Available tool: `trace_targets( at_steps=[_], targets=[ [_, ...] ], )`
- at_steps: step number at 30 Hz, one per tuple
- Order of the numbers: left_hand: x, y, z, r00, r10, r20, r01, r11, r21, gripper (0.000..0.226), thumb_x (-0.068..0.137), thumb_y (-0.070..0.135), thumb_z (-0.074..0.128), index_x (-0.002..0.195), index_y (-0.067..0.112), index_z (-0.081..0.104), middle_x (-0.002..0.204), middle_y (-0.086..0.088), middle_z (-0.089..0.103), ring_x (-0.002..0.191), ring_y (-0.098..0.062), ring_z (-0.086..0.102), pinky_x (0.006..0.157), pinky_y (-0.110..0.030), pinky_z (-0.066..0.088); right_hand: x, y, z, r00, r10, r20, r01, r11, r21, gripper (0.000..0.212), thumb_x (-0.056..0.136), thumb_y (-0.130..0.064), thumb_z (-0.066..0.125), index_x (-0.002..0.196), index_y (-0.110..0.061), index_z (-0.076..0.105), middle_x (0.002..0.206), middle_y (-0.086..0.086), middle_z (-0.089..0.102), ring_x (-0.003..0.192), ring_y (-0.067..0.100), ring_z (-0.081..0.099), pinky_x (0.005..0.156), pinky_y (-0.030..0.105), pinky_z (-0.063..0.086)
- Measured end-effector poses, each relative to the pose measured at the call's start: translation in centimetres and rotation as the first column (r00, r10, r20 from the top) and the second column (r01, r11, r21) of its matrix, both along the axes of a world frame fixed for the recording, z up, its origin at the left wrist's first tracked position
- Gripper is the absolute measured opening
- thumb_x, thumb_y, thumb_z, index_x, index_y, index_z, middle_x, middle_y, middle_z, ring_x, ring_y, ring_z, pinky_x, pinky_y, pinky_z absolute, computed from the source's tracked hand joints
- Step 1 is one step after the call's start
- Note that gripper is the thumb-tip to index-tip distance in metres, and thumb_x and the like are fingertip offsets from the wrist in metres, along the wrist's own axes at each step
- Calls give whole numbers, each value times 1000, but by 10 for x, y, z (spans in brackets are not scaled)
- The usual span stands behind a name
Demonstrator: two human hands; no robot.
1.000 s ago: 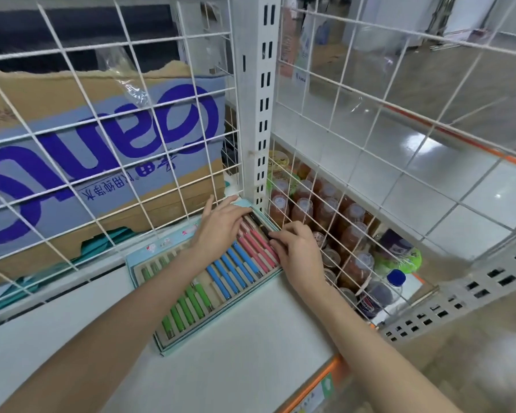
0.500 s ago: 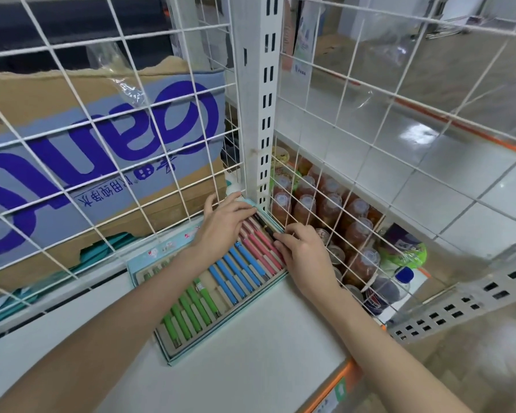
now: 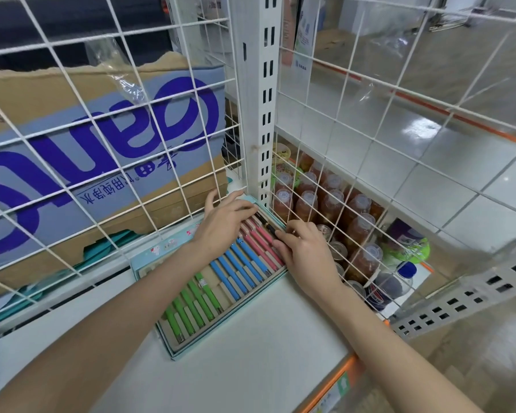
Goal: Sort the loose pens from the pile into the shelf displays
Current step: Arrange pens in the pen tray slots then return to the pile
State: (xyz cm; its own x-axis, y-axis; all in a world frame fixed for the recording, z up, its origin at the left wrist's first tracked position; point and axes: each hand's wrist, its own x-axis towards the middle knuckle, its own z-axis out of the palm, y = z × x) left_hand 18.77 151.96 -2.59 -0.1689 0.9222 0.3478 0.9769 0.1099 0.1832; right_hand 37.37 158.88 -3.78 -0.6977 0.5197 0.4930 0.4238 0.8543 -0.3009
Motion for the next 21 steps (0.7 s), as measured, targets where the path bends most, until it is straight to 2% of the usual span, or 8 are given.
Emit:
trace_targets(
  at_steps=[3, 8, 13, 15, 18, 21],
  targets=[
    [1, 0, 1, 1000, 18, -3, -18, 999, -45, 50, 86, -10, 50, 128, 17, 56, 131, -3, 57, 139, -23, 30, 111, -46, -8, 1, -2, -2, 1000, -11, 28, 11, 1000, 15, 48, 92, -40, 37, 98, -7, 71, 93, 6, 62, 81, 23, 56, 72, 36, 50],
    [6, 0, 5, 999, 39, -34, -43, 991, -125, 55, 89, -8, 46, 136, 21, 47, 140, 2, 48, 142, -19, 22, 111, -45, -13, 2, -5, -5, 998, -22, 62, 21, 1000, 13, 55, 93, -46, 33, 103, -6, 70, 98, 5, 62, 88, 24, 57, 77, 38, 51],
    [8, 1, 7, 996, 53, -76, -66, 981, -181, 58, 90, -6, 47, 140, 23, 42, 142, 4, 43, 141, -17, 22, 110, -45, -17, 4, -6, -2, 994, -37, 98, 31, 997, 67, 71, 97, -52, 14, 102, -8, 69, 99, 2, 62, 89, 23, 58, 79, 36, 49],
    [9, 1, 7, 995, 53, -89, -69, 981, -182, 57, 90, -5, 48, 139, 23, 42, 140, 3, 44, 140, -17, 25, 110, -47, -16, 5, -7, -1, 993, -48, 112, 39, 996, 81, 69, 97, -52, 15, 102, -9, 69, 99, 1, 62, 89, 23, 58, 79, 35, 49],
    [12, 1, 11, 992, 61, -114, -86, 970, -226, 58, 91, -4, 46, 141, 25, 39, 140, 5, 42, 138, -13, 27, 111, -48, -15, 5, -8, 1, 988, -62, 143, 46, 992, 116, 59, 93, -50, 26, 100, -10, 69, 97, 0, 62, 87, 22, 59, 78, 35, 49],
    [13, 0, 14, 986, 65, -156, -106, 958, -266, 62, 90, -4, 45, 144, 27, 34, 142, 7, 39, 137, -11, 25, 111, -49, -14, 6, -8, 3, 982, -78, 174, 54, 988, 142, 63, 94, -53, 21, 101, -12, 69, 97, -1, 61, 87, 20, 59, 78, 34, 50]
  ],
)
